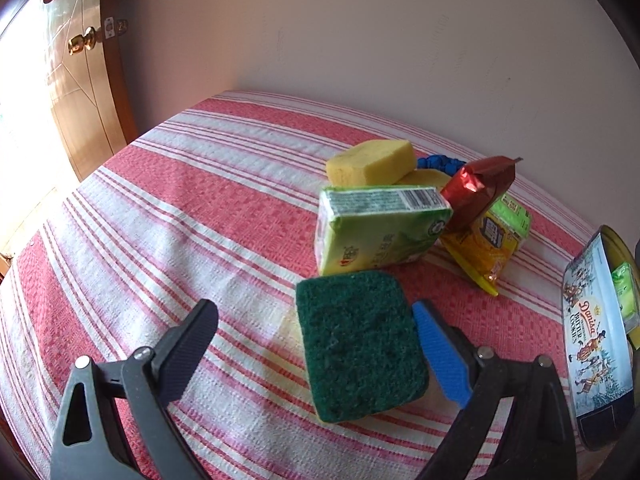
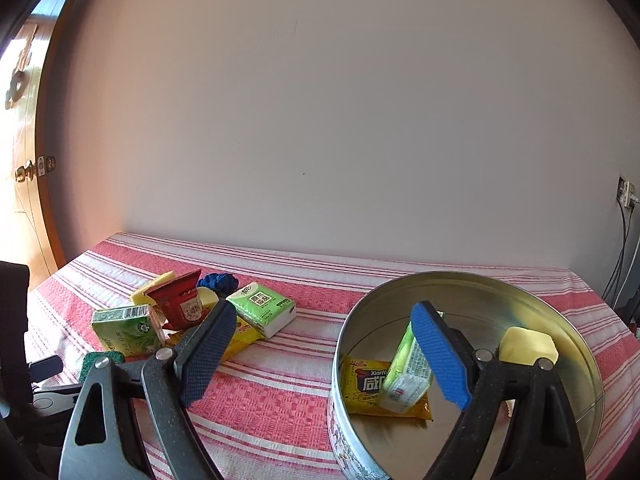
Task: Organize objects
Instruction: 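Grasp the flat green scouring pad with the left tool while the right tool grasps the red snack bag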
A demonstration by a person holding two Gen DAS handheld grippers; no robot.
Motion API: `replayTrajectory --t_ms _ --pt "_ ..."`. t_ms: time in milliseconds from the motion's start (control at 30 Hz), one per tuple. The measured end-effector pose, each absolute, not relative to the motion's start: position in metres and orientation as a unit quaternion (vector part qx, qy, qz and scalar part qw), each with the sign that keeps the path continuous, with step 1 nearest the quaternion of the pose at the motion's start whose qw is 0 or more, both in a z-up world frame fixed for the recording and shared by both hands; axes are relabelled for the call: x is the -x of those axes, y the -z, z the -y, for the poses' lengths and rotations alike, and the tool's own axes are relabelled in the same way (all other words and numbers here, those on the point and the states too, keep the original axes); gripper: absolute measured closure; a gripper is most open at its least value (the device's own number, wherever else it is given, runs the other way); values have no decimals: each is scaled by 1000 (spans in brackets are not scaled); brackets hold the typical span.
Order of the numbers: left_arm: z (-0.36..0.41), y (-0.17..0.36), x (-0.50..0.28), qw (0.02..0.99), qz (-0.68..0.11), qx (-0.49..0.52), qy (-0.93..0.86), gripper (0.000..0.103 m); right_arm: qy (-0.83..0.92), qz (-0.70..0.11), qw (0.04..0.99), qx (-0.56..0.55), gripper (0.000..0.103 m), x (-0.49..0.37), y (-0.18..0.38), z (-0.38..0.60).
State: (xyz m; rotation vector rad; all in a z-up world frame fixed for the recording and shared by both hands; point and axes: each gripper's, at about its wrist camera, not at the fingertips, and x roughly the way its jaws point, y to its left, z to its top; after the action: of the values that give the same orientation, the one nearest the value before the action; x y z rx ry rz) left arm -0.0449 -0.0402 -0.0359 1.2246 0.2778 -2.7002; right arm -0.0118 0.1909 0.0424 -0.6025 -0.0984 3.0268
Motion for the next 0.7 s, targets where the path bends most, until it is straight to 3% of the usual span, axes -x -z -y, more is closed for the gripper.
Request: replayTrajectory --t_ms 267,333,367,400,700 --pt "49 41 43 36 -127 -417 899 13 -978 35 13 203 12 20 -44 -178" --pt "53 40 39 17 -139 -410 901 26 -979 34 7 203 12 21 -45 -174" --pt "54 39 37 -2 -143 -408 902 39 -979 34 5 203 12 21 -45 -173" --pt "53 39 36 -20 -146 -408 901 46 -979 35 2 202 12 21 -45 -171" --pt "56 29 23 -12 -153 -384 910 50 -976 44 -19 213 12 24 -38 -162"
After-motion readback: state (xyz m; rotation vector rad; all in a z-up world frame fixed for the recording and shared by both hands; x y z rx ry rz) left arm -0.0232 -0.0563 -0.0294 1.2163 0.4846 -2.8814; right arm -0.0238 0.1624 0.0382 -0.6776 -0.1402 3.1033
